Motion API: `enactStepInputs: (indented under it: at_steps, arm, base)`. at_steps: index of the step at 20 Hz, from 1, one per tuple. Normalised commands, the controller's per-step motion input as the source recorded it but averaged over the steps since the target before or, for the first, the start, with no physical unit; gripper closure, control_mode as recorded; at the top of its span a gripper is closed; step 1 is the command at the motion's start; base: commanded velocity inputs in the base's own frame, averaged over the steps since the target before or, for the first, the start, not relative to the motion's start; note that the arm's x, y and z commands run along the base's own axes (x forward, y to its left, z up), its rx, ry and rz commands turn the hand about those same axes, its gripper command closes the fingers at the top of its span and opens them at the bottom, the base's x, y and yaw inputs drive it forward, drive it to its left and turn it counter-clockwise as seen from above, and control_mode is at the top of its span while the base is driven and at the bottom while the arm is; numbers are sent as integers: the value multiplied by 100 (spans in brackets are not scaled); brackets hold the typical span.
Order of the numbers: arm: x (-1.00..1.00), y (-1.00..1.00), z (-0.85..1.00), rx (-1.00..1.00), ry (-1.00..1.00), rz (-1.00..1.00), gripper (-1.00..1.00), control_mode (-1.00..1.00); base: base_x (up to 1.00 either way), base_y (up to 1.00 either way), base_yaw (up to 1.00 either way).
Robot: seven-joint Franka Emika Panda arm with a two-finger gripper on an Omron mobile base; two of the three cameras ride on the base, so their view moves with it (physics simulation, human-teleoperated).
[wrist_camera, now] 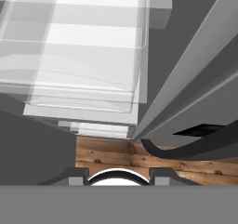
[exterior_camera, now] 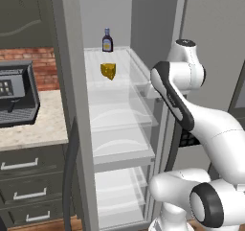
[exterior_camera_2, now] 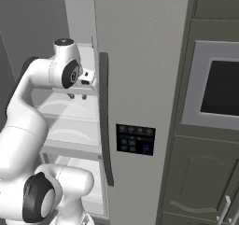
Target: Pick the cheese from the fridge and the cheese grater from the cabinet and place them next to the salad bowl.
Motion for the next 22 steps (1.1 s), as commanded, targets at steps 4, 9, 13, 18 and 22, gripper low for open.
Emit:
enactStepInputs:
  at_steps: [4, 9, 13, 18, 22]
  arm:
    - [0, 0, 0, 0, 0, 0, -100, -100]
    - [0, 0, 0, 0, 0, 0, -100, -100]
    - [0, 0, 20, 0, -14, 3, -100, -100]
    - [0, 0, 38, 0, -19, 12, -100, -100]
    - [0, 4, 39, 0, -12, 5, -100, -100]
  base:
    - [0, 0, 0]
    - [0, 0, 0]
    - [0, 0, 0]
    - [0, 0, 0]
    - [0, 0, 0]
